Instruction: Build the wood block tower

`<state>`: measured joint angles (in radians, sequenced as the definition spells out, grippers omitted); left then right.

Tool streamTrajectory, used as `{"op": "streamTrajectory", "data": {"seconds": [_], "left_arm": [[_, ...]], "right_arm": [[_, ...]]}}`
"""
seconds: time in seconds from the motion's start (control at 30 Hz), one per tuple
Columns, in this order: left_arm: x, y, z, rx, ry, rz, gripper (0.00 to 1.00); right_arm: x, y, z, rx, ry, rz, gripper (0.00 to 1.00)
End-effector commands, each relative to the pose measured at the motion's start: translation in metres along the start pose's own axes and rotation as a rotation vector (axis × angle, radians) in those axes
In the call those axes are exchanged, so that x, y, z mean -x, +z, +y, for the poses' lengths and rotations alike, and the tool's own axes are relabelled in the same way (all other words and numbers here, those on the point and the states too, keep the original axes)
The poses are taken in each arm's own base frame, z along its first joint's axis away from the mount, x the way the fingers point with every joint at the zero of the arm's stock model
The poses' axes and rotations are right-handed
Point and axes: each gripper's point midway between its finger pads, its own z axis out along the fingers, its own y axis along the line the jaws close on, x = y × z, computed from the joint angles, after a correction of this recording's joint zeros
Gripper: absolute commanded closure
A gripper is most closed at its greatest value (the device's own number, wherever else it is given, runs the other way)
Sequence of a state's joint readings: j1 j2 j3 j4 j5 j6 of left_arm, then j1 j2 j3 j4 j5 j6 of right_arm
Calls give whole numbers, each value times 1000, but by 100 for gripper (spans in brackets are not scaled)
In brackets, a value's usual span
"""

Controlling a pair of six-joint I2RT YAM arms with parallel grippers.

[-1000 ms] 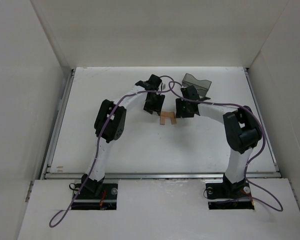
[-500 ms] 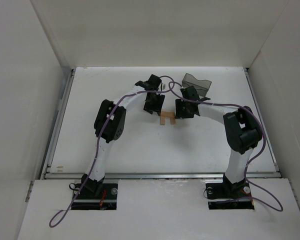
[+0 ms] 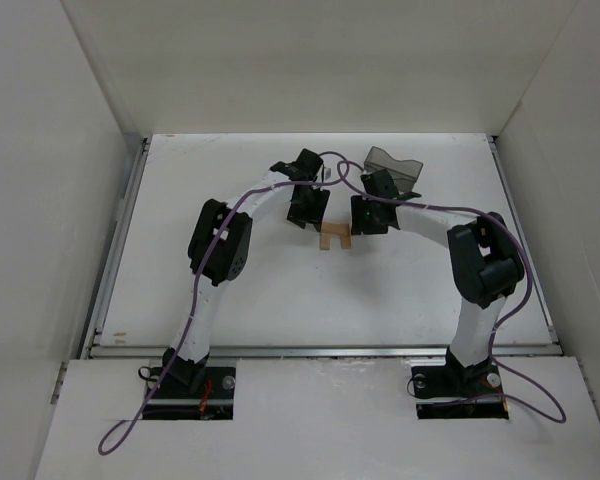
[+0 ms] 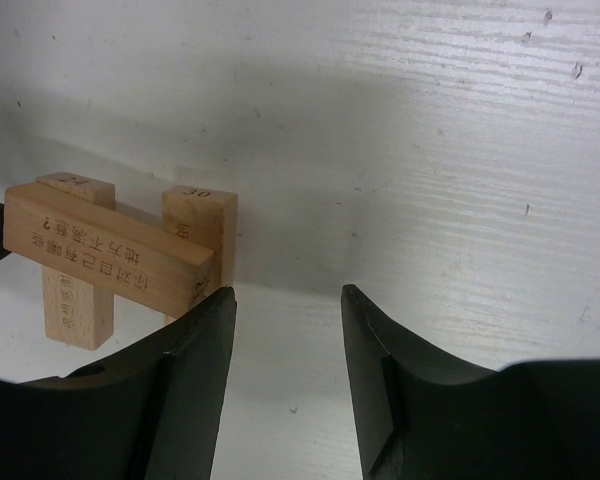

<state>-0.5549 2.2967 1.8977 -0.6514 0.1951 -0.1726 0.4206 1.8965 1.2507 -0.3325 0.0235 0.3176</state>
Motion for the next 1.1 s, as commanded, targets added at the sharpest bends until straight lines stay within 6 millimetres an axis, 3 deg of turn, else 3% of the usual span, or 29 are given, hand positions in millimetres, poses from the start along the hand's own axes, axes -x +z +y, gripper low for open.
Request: {"op": "streamTrajectory", "data": {"seconds": [0.0, 0.2, 0.37, 1.07], "left_arm": [[-38, 8, 2, 1, -8, 131, 55], [-35, 6, 1, -2, -7, 122, 55], [-35, 6, 1, -2, -7, 122, 55], [-27, 4, 3, 21, -2, 98, 55]], "right_arm": [[29, -18, 14, 26, -7, -80, 48], [24, -17, 21, 49, -6, -72, 48], [37, -18, 25, 58, -15, -98, 48], [36, -14, 20, 31, -24, -82, 48]]}}
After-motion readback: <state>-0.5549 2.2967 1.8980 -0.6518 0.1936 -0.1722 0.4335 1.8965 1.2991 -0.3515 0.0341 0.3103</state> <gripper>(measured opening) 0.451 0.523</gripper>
